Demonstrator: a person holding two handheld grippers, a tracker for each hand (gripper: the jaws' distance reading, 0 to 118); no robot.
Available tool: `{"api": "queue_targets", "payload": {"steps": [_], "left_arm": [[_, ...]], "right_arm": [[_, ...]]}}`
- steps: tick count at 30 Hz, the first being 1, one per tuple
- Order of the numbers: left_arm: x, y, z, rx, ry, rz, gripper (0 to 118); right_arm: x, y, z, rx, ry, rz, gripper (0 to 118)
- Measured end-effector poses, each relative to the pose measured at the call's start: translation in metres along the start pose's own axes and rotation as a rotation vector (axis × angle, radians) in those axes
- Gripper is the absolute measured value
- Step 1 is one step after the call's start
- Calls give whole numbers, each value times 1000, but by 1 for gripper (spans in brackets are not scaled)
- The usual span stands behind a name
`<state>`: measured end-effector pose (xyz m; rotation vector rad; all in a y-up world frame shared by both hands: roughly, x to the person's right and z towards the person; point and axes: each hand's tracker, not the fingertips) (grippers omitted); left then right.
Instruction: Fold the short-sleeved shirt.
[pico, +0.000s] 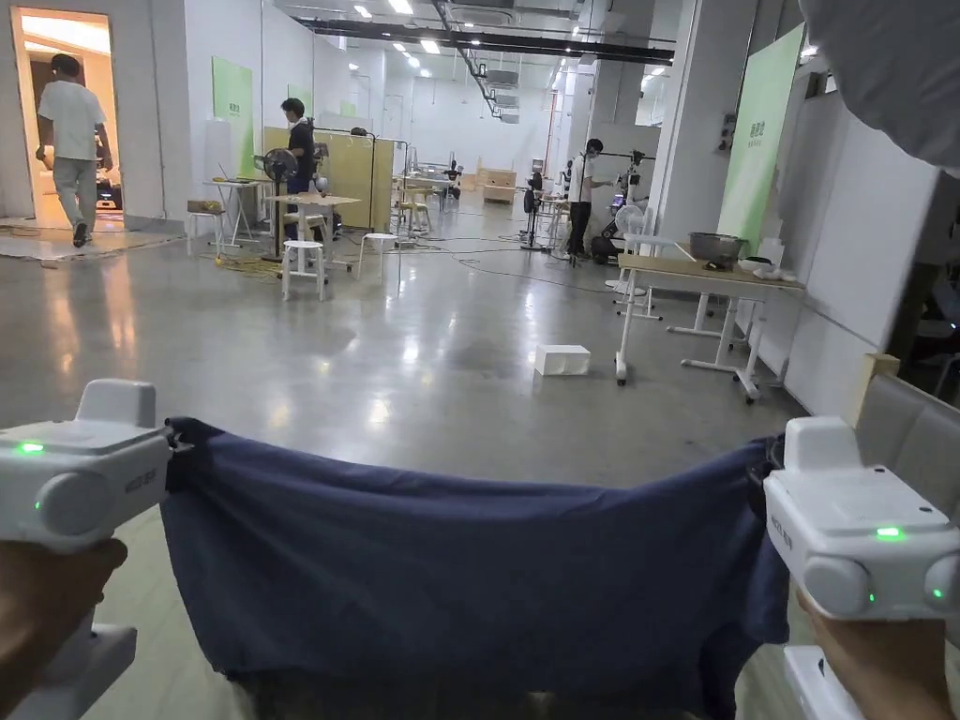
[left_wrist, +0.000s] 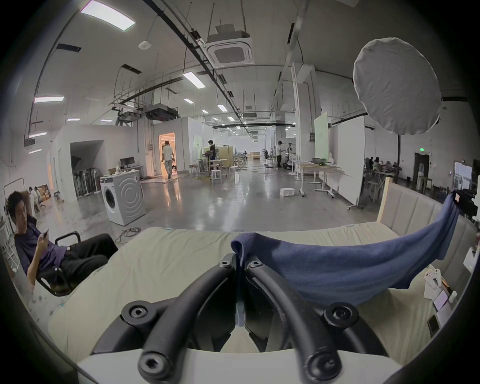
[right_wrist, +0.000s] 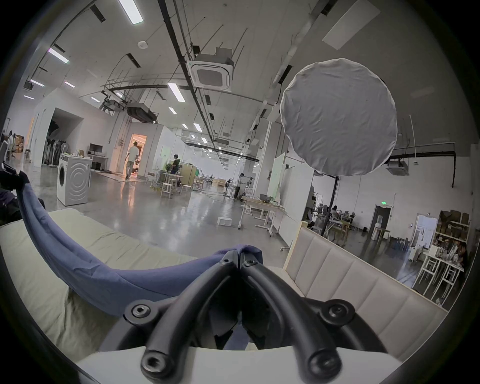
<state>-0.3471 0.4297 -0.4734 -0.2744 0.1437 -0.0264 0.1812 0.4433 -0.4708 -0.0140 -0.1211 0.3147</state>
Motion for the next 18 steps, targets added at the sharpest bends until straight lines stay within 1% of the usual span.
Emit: {"api": "queue_targets", "payload": {"steps": [3,4,7,9,11,12,13,16,18], "left_arm": [[-4,-21,23,-9,-7,-2,5],[0,-2,3,-12,-13,-8,5],[1,-2,2,-19,-23,-10,5],[-13,-49,35,-29,-31,-11,5],[-14,-53,31,-43,-39,-8,5],[-18,-103,78,-48,-38,-3,5],[-21,-120,90,-63,-41,4,5],[-30,-156,103,-116,-48,16,5],[-38,-178,110,-142,-47,33,5]], "right_arm": [[1,-17,33,-2,14,3,1],[2,-22,43,-12,25,-1,1],[3,-41,78,-16,32,3,1],[5,-51,99,-27,38,-6,1],[5,-60,121,-46,50,-7,1],[5,-66,133,-58,58,-13,1],[3,-71,142,-70,62,-15,1],[-3,-92,169,-115,97,-6,1],[-6,-108,183,-146,123,-19,1]]}}
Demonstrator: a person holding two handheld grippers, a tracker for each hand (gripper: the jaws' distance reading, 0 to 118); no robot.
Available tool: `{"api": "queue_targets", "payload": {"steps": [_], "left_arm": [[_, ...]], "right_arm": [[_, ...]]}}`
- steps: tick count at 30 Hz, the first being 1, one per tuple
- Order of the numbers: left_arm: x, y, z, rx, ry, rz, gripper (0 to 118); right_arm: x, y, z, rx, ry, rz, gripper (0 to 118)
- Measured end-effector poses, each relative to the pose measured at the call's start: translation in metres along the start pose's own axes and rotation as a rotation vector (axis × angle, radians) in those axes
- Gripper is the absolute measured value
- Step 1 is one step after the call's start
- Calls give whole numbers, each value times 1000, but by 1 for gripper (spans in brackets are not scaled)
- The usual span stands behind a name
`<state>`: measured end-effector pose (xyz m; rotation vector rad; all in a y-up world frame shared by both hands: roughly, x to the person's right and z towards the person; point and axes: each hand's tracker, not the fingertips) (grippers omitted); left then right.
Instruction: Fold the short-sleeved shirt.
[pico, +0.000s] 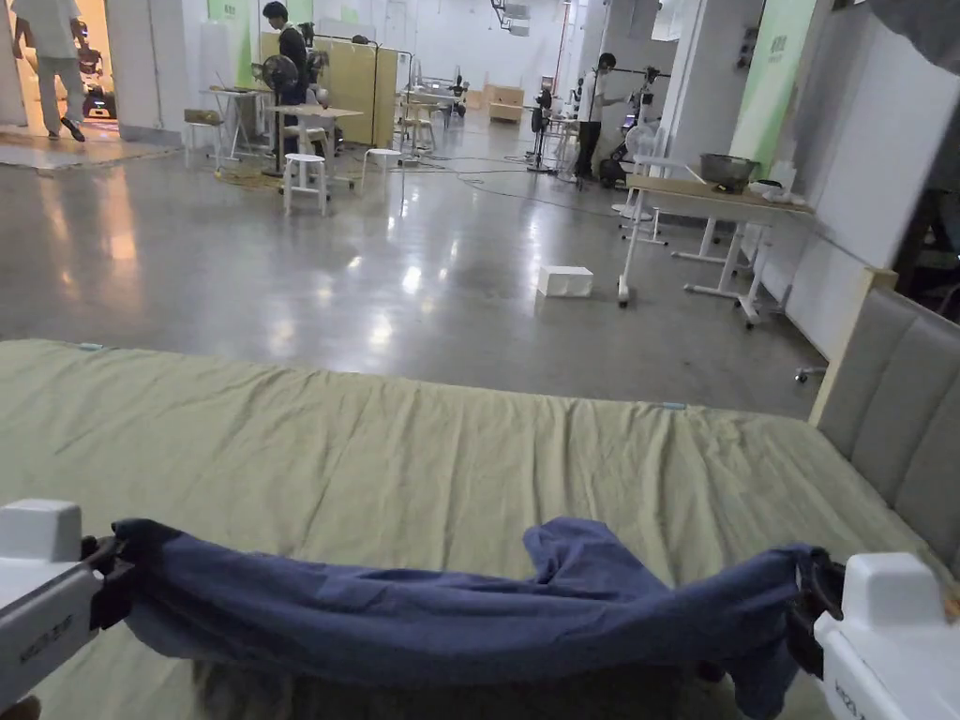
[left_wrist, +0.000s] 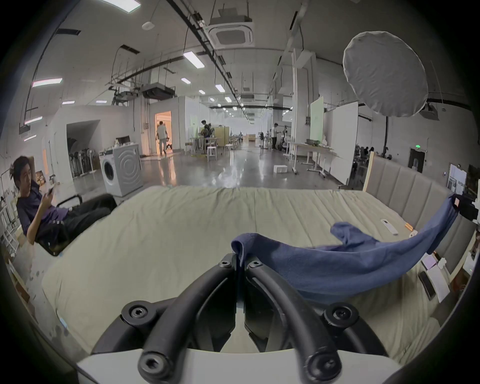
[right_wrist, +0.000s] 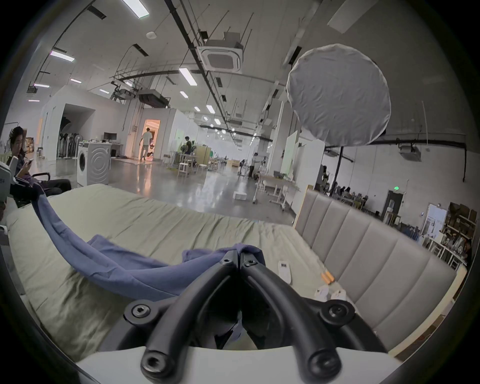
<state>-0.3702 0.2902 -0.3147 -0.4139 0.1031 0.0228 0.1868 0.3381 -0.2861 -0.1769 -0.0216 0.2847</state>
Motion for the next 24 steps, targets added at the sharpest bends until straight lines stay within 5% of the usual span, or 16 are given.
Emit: {"api": "queue_targets", "payload": {"steps": [17,24], "left_arm": [[7,-145,25,-328,-21,16,5],[-6,-176,7,-479,-28,-27,5]], "right_arm": [[-26,-149,34,-467,120,-39,1],[-26,-193,22,-618,145,94,1]]}}
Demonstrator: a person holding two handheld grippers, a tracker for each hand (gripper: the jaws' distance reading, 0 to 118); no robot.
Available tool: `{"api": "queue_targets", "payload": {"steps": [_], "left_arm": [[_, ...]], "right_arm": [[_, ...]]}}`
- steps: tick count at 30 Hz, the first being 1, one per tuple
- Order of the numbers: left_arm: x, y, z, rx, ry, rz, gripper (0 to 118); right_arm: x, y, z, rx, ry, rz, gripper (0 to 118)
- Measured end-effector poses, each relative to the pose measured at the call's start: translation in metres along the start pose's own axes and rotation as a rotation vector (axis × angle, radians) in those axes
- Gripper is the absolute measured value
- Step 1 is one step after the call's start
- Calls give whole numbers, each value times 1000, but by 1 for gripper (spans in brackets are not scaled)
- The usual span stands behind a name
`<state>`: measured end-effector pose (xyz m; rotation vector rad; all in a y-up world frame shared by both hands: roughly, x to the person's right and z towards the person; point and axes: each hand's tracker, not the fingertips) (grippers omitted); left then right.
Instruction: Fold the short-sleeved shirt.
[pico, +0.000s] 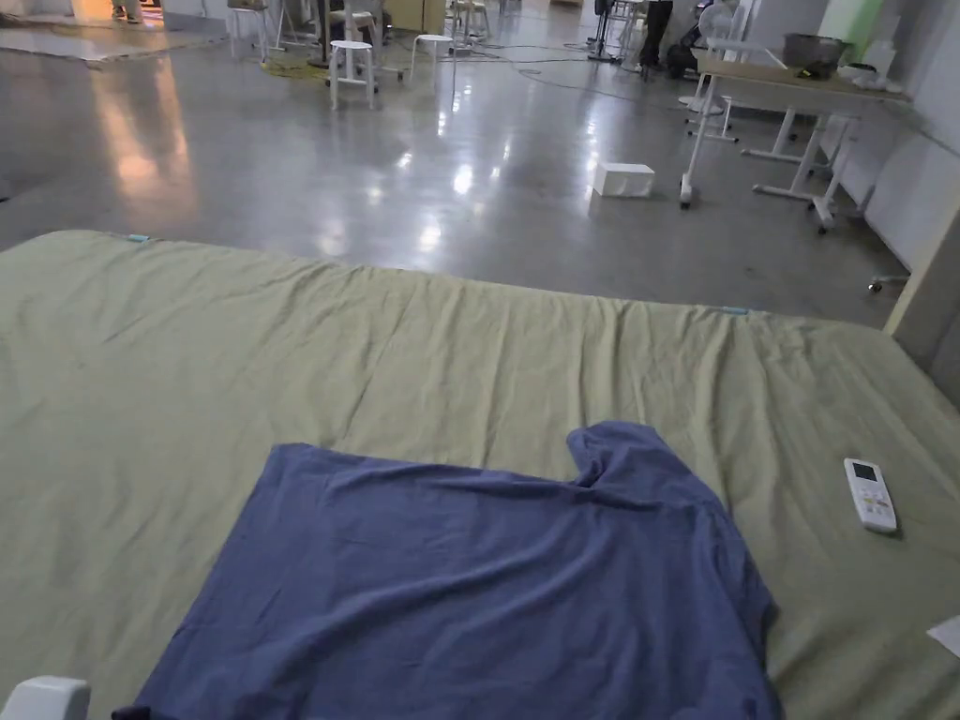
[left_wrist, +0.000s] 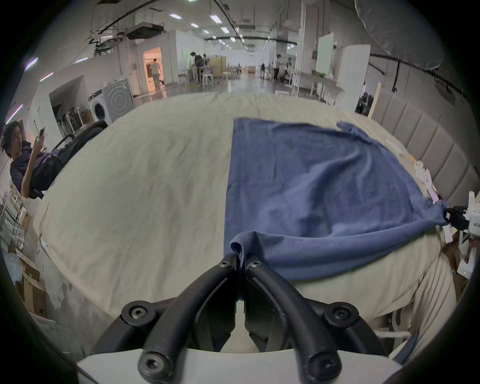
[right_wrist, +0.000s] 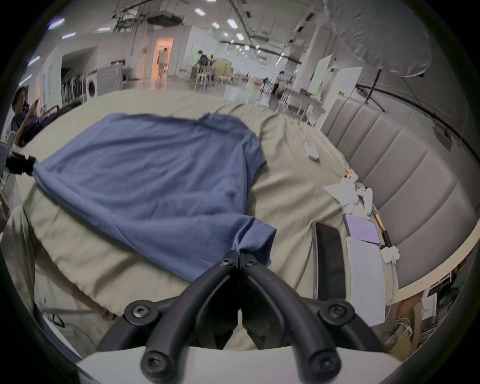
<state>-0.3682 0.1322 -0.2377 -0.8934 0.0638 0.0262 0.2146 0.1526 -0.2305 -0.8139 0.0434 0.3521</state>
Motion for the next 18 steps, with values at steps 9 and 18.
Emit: {"api": "queue_targets", "payload": {"steps": [9,18], "left_arm": [[1,-17,-17,-78,-9,-2,5],[2,-7,7,-47,6,7,55]], "right_arm": [[-9,-24,-19,-85,22,23,1],[-3,-2,4,-38,-13,-132,78]]}}
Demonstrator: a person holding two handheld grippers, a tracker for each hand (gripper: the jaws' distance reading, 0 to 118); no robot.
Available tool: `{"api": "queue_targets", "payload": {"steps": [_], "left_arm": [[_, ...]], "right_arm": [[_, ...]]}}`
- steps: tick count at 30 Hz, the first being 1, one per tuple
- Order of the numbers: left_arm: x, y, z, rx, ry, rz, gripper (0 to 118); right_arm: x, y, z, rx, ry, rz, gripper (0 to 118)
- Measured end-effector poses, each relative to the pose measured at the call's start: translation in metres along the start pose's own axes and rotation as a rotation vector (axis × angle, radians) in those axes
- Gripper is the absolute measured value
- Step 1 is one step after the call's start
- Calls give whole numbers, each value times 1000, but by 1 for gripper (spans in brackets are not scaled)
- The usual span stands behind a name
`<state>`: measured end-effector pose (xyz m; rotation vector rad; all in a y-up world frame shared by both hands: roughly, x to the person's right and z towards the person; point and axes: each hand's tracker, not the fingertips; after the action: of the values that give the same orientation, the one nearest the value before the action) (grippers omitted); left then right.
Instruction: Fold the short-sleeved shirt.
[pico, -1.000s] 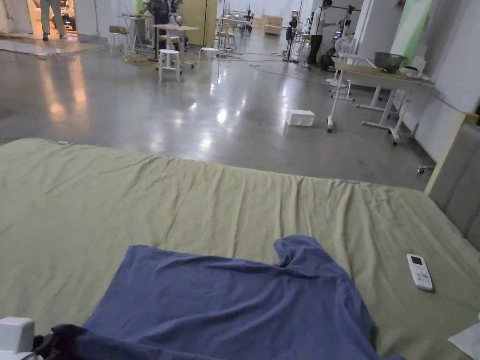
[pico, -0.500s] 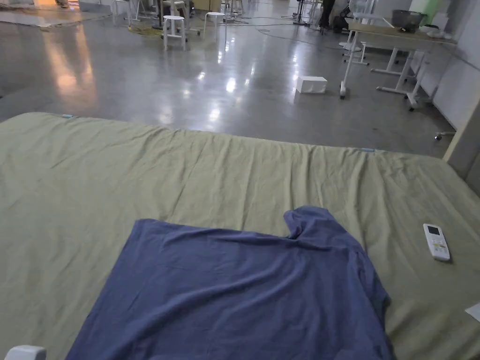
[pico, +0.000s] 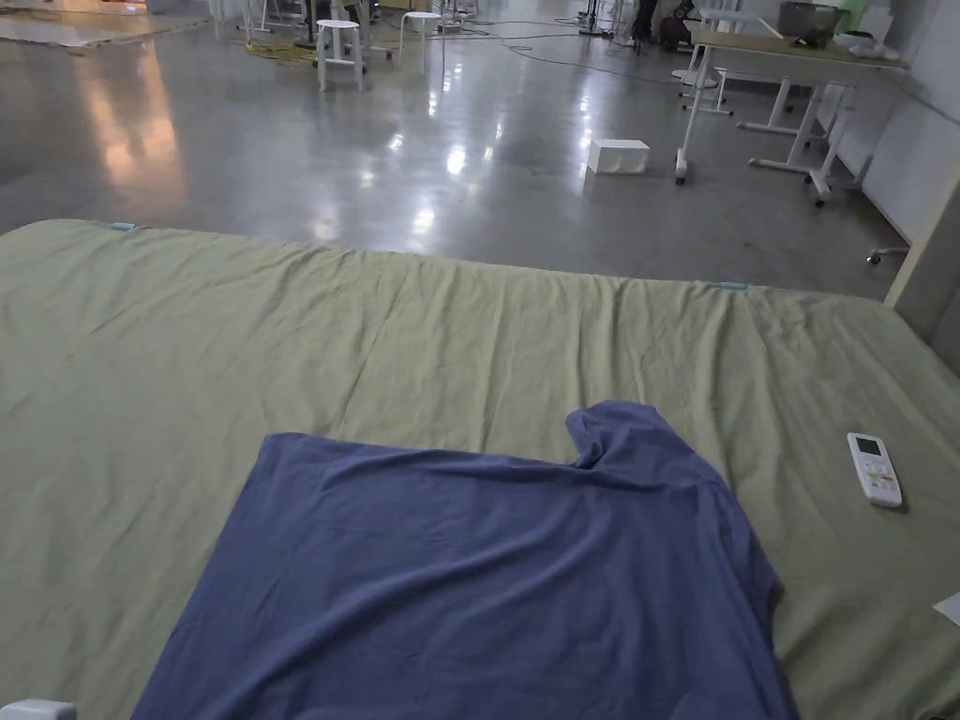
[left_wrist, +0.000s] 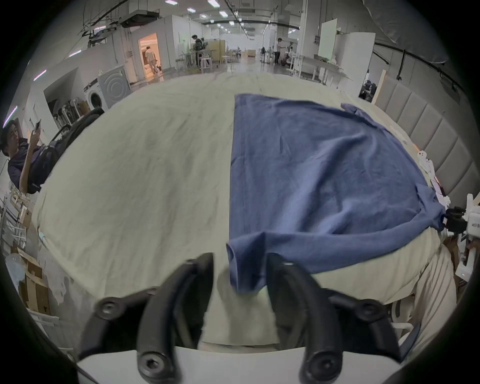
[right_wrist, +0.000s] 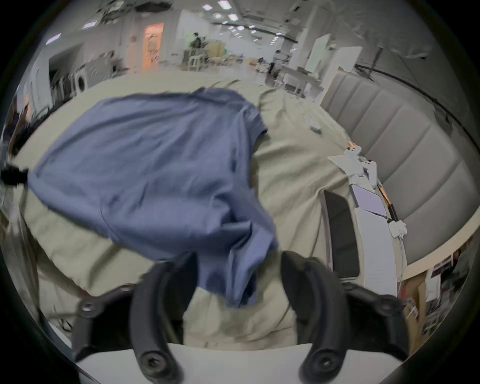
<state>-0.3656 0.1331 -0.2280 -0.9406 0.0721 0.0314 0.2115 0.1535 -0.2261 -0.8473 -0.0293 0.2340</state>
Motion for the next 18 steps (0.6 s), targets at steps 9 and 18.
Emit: {"api": "queue_targets", "payload": {"steps": [9,18], "left_arm": [[36,53,44,385,-24,5,62],[91,95,63,617,20,49,40]], "right_arm": [[-22,64,43,471,-34,-61,105],[-77,111,50,771,-79,-107,56]]}}
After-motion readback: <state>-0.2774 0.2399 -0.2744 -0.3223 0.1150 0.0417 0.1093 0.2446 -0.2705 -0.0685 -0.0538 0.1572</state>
